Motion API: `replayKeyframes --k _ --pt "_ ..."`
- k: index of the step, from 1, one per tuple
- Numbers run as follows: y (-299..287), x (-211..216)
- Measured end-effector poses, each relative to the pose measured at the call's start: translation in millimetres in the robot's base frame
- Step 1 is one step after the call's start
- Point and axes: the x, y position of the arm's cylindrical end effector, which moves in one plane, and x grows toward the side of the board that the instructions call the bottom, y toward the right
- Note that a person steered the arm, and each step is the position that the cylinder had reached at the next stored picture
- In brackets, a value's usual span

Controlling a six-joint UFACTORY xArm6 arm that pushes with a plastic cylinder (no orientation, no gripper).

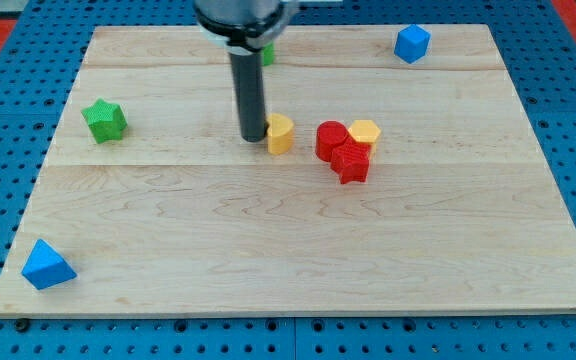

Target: Move your arm towards the bottom of the blue cube

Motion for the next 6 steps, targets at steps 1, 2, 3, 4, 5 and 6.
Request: replayKeyframes --k 1,2,3,4,5,6 --pt "42 0" --pt "16 -1" --pt "34 -32" --pt "105 -72" --pt "184 -89" --pt "202 -90"
